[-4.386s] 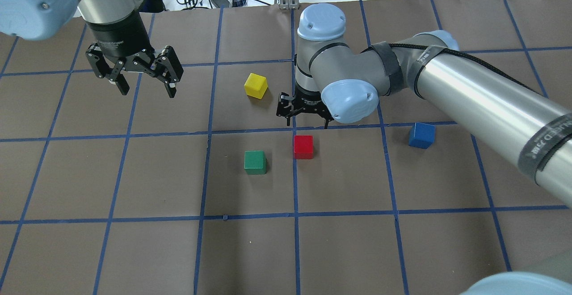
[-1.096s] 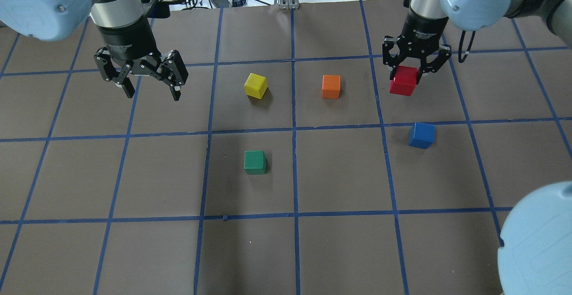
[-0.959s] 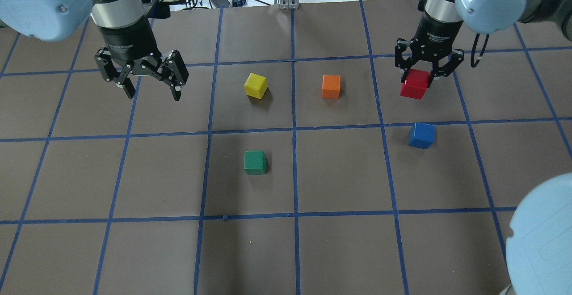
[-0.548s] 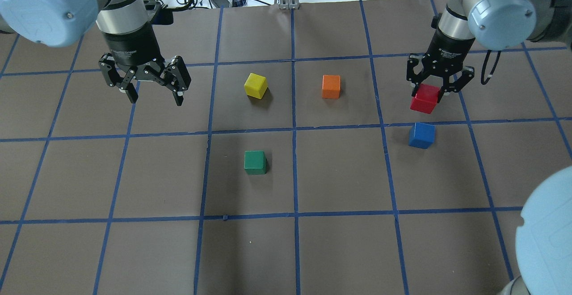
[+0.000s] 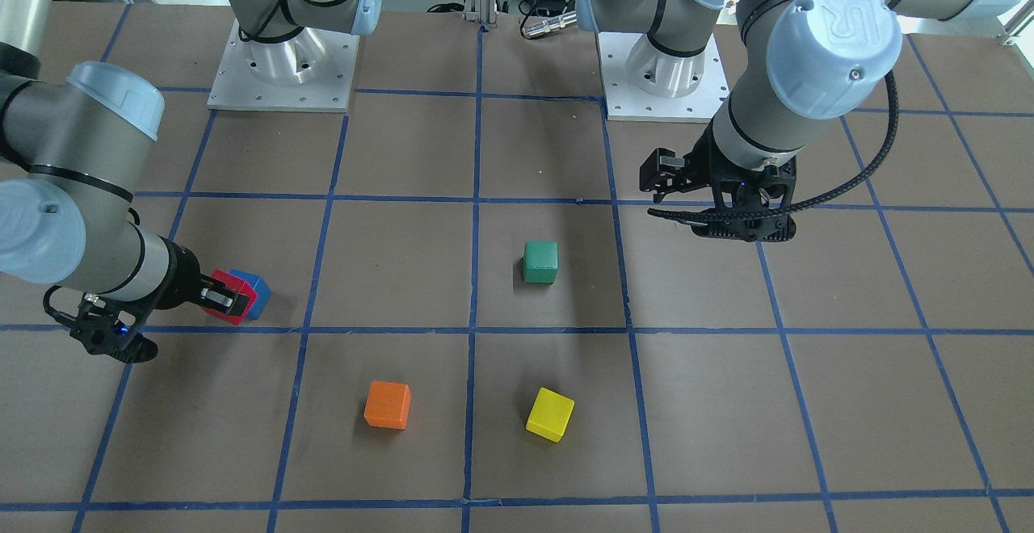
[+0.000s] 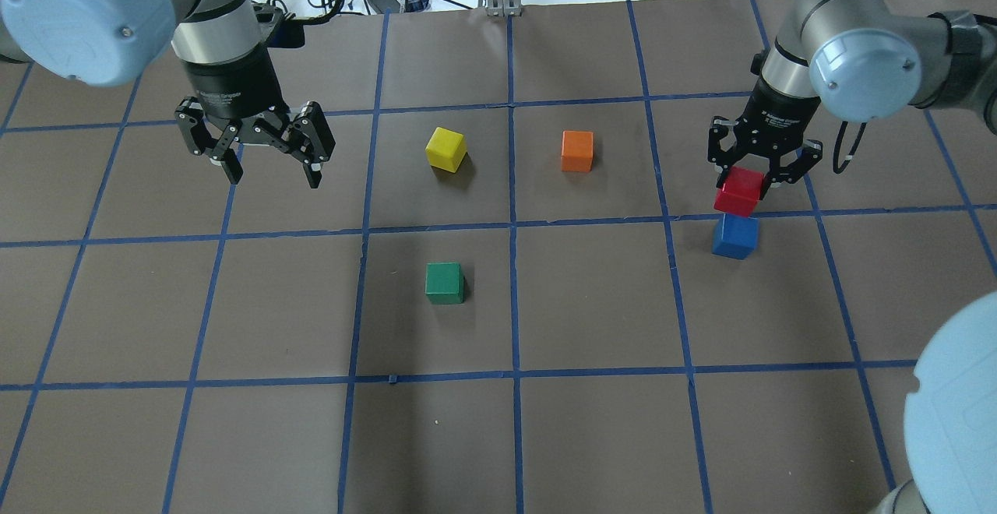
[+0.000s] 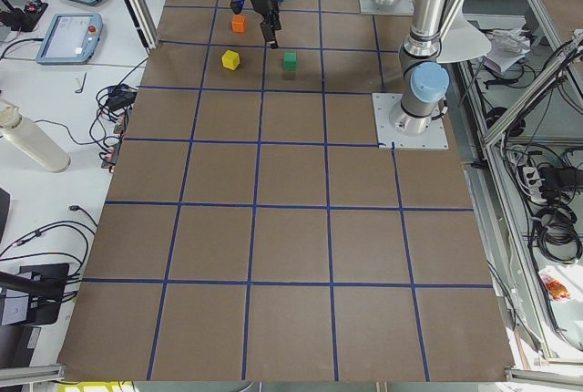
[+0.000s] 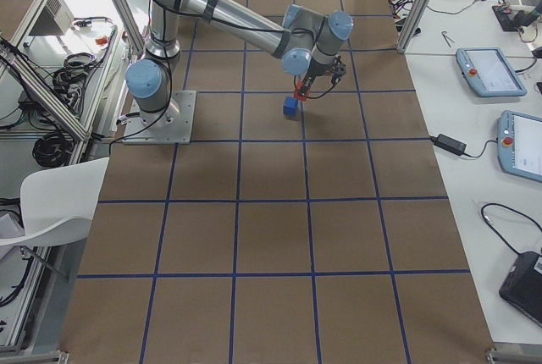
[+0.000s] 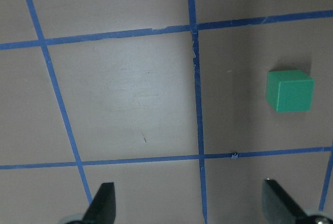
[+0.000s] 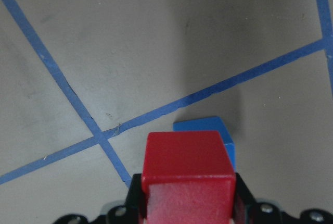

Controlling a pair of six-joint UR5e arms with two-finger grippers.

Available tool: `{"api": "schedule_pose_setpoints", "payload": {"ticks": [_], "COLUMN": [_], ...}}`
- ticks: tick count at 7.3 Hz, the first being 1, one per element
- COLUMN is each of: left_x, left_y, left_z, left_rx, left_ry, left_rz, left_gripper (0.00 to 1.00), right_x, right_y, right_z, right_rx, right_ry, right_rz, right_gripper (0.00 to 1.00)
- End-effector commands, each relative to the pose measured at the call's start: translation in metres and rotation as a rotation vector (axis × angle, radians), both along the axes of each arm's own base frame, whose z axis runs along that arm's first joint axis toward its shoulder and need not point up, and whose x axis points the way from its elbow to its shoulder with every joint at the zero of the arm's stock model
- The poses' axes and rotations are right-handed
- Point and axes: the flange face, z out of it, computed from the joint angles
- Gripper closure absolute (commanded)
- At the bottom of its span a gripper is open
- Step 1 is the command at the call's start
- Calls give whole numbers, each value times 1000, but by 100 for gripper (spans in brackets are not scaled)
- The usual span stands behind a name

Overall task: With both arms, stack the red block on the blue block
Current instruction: 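Lower the red cube onto the blue cube with the right gripper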

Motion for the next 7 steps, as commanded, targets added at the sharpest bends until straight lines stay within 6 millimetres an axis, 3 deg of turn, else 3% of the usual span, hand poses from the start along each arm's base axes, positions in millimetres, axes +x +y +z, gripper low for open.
{"api": "schedule_pose_setpoints", "payload": {"ticks": [1,6,7], "left_x": [0,0,0], "left_y": [0,0,0], "left_z": [0,-2,-2], "left_rx": [0,3,3], "left_ry": [1,0,0], "left_rz": [-1,1,1], "left_gripper": [0,0,0], "right_x": [-1,-2,-1], "right_y": [10,13,13], "right_z": [-5,-8,-8], "right_rx": [5,15,14], "right_ry": [0,14,12], "right_rz": [-5,4,8], "right_gripper": [100,98,86]}}
